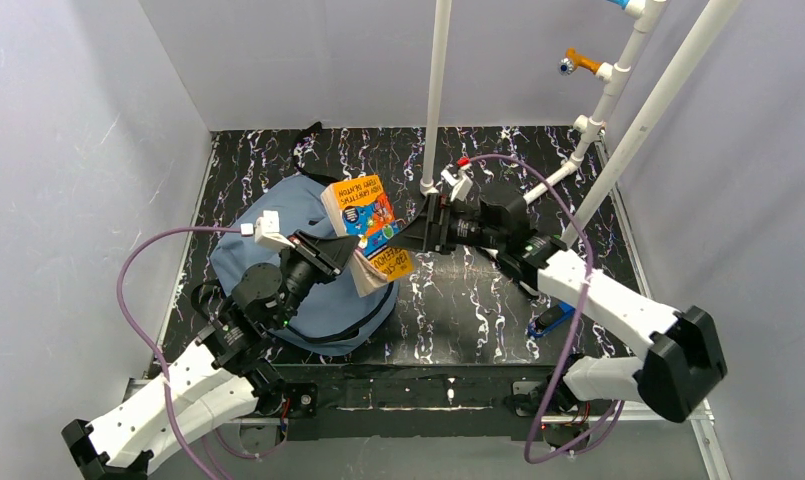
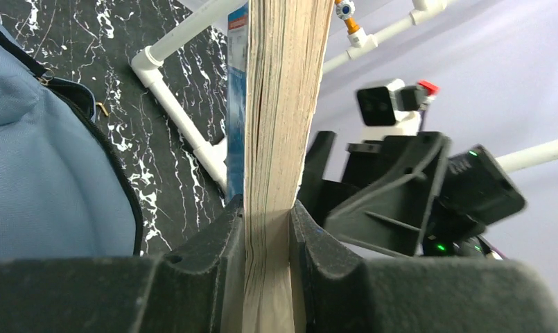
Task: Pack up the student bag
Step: Pick up the book from the center of the board.
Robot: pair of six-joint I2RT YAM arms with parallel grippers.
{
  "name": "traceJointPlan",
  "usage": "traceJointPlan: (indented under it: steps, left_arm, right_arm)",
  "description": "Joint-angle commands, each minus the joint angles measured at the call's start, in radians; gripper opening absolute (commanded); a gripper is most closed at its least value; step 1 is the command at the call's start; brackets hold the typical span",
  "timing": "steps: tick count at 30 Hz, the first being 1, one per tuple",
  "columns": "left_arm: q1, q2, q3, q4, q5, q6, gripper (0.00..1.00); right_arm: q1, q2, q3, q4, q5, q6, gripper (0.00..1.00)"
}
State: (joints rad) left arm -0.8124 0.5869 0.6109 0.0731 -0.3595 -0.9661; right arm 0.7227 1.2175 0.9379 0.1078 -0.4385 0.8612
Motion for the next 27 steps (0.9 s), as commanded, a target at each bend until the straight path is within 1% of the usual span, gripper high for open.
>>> traceJointPlan:
  steps: [1,5,7,8,10,11,14,17,18,19,20,22,24,26,27]
  left_arm:
    - [0.006,-0.049,0.074,0.080,0.054,-0.016,0.00]
    - [0.006,-0.048,0.083,0.084,0.105,-0.049,0.00]
    - [0.005,-0.041,0.086,0.086,0.132,-0.055,0.00]
    - [0.006,-0.038,0.087,0.088,0.141,-0.061,0.00]
    - [0.005,-0.034,0.088,0.092,0.157,-0.073,0.00]
    - [0.005,-0.032,0.091,0.093,0.166,-0.078,0.00]
    - [0.005,-0.025,0.106,0.093,0.196,-0.066,0.00]
    - [0.005,-0.020,0.116,0.093,0.218,-0.064,0.00]
    - [0.004,-0.018,0.121,0.093,0.223,-0.068,0.00]
    - [0.005,-0.013,0.125,0.093,0.228,-0.072,0.00]
    - [0.006,-0.008,0.129,0.095,0.232,-0.077,0.00]
    - [0.006,0.007,0.136,0.103,0.248,-0.084,0.00]
    - [0.006,0.023,0.143,0.115,0.265,-0.086,0.00]
    - [0.006,0.037,0.145,0.121,0.273,-0.085,0.00]
    - [0.006,0.041,0.143,0.123,0.273,-0.083,0.00]
  right_arm:
    - [-0.011,0.073,0.006,0.211,-0.298,-0.019,0.98]
    - [-0.011,0.116,-0.001,0.343,-0.464,0.004,0.98]
    - [-0.012,0.108,-0.019,0.429,-0.496,0.027,0.97]
    - [-0.020,0.098,-0.022,0.402,-0.491,0.002,0.97]
    - [-0.050,0.090,-0.003,0.256,-0.466,-0.093,0.98]
    - [-0.069,0.093,0.001,0.214,-0.462,-0.121,0.98]
    - [-0.125,0.087,0.000,0.141,-0.446,-0.178,0.98]
    - [-0.137,0.089,0.053,-0.035,-0.401,-0.330,0.98]
    - [-0.137,0.101,0.063,-0.056,-0.413,-0.349,0.99]
    - [-0.137,0.106,0.062,-0.038,-0.446,-0.337,0.98]
    - [-0.137,0.115,0.049,0.017,-0.479,-0.293,0.99]
    - [-0.134,0.119,-0.008,0.223,-0.536,-0.143,0.98]
    - [-0.134,0.117,-0.044,0.383,-0.572,-0.034,0.98]
    - [-0.132,0.105,-0.053,0.442,-0.583,0.007,0.98]
    - [-0.131,0.093,-0.062,0.477,-0.585,0.031,0.96]
